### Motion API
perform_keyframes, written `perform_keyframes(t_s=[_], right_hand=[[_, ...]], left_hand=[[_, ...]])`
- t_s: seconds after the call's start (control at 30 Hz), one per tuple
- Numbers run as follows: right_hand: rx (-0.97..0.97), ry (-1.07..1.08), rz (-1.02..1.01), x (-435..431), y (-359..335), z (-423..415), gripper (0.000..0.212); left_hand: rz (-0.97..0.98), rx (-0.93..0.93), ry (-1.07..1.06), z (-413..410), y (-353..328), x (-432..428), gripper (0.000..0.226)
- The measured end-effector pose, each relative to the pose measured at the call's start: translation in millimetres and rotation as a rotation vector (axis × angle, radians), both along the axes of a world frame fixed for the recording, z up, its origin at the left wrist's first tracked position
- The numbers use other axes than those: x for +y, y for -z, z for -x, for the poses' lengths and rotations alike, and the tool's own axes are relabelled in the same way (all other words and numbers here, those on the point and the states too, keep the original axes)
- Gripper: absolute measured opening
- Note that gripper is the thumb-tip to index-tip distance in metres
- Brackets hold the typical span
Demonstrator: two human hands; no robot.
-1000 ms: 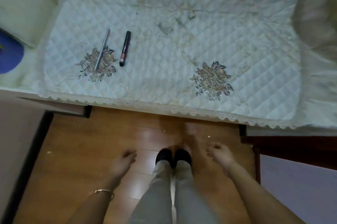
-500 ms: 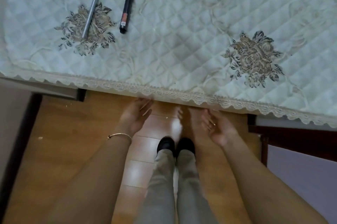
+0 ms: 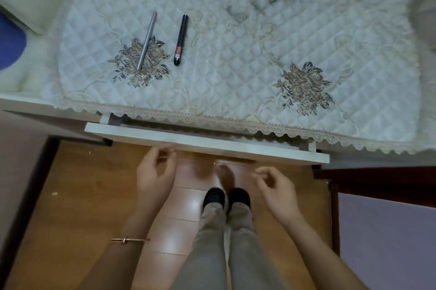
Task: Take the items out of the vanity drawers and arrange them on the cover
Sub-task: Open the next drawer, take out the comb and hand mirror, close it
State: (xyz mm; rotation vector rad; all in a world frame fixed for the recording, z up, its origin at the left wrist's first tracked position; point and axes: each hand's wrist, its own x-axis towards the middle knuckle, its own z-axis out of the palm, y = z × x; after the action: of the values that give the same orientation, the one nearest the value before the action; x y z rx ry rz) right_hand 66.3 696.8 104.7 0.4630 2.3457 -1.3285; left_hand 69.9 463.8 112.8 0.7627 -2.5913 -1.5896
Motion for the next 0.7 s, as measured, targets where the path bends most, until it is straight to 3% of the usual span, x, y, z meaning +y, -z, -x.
perform_keyframes(t_s=[0.07,0.13,0.23,0.37,0.57,0.7], right_hand=[[0.23,-0.144,-0.135,-1.4,-20.5,0.6,0.01],[0.375,-0.2,-0.284,1.9,-27.8,12.4,0.019],[0.301,-0.273,-0.464,10.8,-22.4,33.3,0.031],[0.252,-0.367,-0.599,19.2,-16.5,41.5,0.032],[0.12,-0.409,-0.465,22.0,-24.6,22.7,0.027],[-0.013,-0.437,-0.413,22.8,-30.4,-0.3,0.042]], left_hand=[[0.267,0.121,0.173,9.7,-11.3,-9.1,0.027],[0.427,0.062,0.349,27.9,-8.3,-22.4,0.039],[0.584,-0.143,0.551,43.2,1.4,-38.4,0.051],[0.519,-0.11,0.55,41.7,-2.4,-38.5,0.038],[0.419,-0.157,0.469,16.3,-6.5,-38.7,0.025],[0.462,-0.178,0.478,-16.5,-4.6,-39.1,0.027]])
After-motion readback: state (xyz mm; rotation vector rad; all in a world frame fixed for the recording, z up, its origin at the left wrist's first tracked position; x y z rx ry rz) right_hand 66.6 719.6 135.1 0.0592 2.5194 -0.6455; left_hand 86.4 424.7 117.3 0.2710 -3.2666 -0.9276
